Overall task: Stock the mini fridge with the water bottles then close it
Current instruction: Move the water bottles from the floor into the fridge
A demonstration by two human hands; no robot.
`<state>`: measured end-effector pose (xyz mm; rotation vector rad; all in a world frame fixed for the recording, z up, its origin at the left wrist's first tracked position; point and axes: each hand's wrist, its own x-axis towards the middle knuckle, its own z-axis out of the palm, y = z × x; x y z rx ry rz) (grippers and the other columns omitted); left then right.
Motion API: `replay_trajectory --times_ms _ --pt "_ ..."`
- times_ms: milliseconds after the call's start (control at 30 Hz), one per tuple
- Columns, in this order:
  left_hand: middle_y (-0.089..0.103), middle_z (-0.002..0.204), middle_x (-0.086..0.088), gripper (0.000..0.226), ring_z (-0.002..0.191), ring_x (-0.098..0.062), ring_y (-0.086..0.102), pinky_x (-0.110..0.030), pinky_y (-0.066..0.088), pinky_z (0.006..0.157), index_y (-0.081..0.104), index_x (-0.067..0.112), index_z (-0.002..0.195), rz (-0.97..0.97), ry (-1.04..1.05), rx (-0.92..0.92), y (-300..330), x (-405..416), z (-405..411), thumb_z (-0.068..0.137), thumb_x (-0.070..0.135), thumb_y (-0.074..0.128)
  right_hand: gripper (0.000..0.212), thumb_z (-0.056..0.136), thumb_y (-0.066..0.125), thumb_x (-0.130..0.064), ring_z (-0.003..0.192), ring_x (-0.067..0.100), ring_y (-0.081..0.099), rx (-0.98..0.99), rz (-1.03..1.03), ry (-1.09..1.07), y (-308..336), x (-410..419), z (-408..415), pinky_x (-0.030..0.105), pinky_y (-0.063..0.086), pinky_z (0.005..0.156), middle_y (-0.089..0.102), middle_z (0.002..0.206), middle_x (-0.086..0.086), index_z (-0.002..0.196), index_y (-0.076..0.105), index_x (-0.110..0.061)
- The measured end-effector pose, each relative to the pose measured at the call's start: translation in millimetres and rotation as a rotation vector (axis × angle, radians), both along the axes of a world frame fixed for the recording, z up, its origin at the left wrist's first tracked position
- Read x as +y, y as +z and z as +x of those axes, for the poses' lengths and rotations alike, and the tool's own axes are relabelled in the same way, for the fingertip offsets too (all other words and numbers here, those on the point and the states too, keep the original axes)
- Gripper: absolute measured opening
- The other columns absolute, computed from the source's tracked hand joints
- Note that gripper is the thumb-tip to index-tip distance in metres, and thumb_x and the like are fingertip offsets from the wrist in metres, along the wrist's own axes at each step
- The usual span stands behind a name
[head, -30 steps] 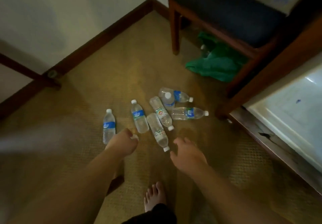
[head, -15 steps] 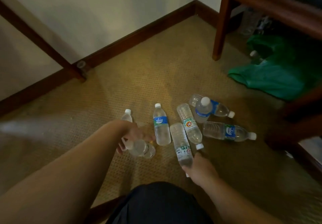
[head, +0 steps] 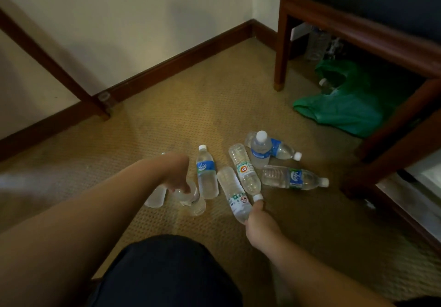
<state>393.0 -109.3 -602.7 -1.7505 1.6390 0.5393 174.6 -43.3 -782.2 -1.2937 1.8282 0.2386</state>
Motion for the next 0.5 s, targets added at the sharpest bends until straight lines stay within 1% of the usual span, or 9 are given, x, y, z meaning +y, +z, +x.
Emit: replay_trajectory --times_ms 33,67,100,167,200,267,333,400,500 --pt "0.078 0.081 0.006 0.035 0.076 -0.009 0.073 -0.03 0.059 0.075 0.076 0.017 0.1 -0.038 -0.034 0.02 9 -2 -4 0.083 0.047 0.083 0.078 0.1 0.06 -0.027 0.112 0.029 0.063 0.01 0.002 0.023 1 3 1 0.039 0.055 0.088 0.059 0.136 0.015 0.162 0.013 -0.024" --pt "0.078 0.088 0.006 0.037 0.082 -0.012 0.072 -0.031 0.059 0.078 0.078 0.019 0.105 -0.08 -0.065 0.044 18 -4 -9 0.083 0.047 0.083 0.085 0.097 0.066 -0.031 0.109 0.027 0.064 0.021 -0.006 0.07 2 6 3 0.038 0.055 0.082 0.06 0.133 0.013 0.162 0.011 -0.024" --pt "0.076 0.094 0.006 0.037 0.087 -0.013 0.07 -0.031 0.057 0.077 0.078 0.022 0.109 -0.12 -0.095 0.069 30 -7 -14 0.083 0.048 0.083 0.084 0.095 0.069 -0.033 0.11 0.027 0.064 0.046 -0.019 0.127 4 11 3 0.037 0.055 0.08 0.06 0.132 0.012 0.16 0.017 -0.024" --pt "0.07 0.096 0.01 0.034 0.087 -0.009 0.064 -0.027 0.052 0.07 0.075 0.028 0.109 -0.185 -0.128 0.135 54 -12 -24 0.083 0.048 0.083 0.07 0.095 0.07 -0.034 0.111 0.027 0.065 0.113 -0.046 0.168 9 15 3 0.036 0.056 0.078 0.061 0.127 0.011 0.154 0.034 -0.021" --pt "0.068 0.094 0.012 0.033 0.085 -0.006 0.062 -0.024 0.048 0.067 0.074 0.03 0.108 -0.218 -0.139 0.175 66 -15 -29 0.082 0.047 0.084 0.061 0.096 0.069 -0.032 0.108 0.025 0.065 0.143 -0.067 0.177 15 16 2 0.034 0.054 0.075 0.062 0.125 0.01 0.149 0.04 -0.02" --pt "0.065 0.091 0.017 0.031 0.083 -0.002 0.059 -0.022 0.046 0.065 0.072 0.033 0.105 -0.31 -0.191 0.232 90 -19 -41 0.081 0.048 0.084 0.047 0.099 0.065 -0.032 0.103 0.022 0.066 0.16 -0.119 0.212 33 17 -1 0.03 0.05 0.071 0.064 0.119 0.008 0.141 0.05 -0.018" --pt "0.066 0.089 0.017 0.027 0.082 -0.001 0.059 -0.022 0.046 0.064 0.072 0.034 0.101 -0.417 -0.234 0.273 112 -24 -57 0.081 0.048 0.083 0.038 0.099 0.062 -0.037 0.096 0.016 0.065 0.078 -0.23 0.223 59 13 -12 0.029 0.054 0.076 0.063 0.11 0.001 0.132 0.055 -0.021" --pt "0.066 0.088 0.016 0.025 0.081 -0.002 0.06 -0.022 0.044 0.061 0.071 0.035 0.099 -0.498 -0.239 0.311 132 -30 -75 0.081 0.049 0.082 0.036 0.098 0.06 -0.045 0.093 0.013 0.062 -0.033 -0.317 0.197 97 2 -30 0.032 0.056 0.08 0.059 0.106 -0.004 0.128 0.055 -0.025" --pt "0.068 0.091 0.015 0.026 0.084 -0.005 0.062 -0.025 0.049 0.066 0.073 0.035 0.102 -0.605 -0.274 0.364 159 -39 -109 0.082 0.05 0.08 0.045 0.099 0.056 -0.045 0.107 0.022 0.062 -0.071 -0.364 0.279 163 -20 -66 0.039 0.054 0.088 0.06 0.12 0.006 0.134 0.051 -0.018"
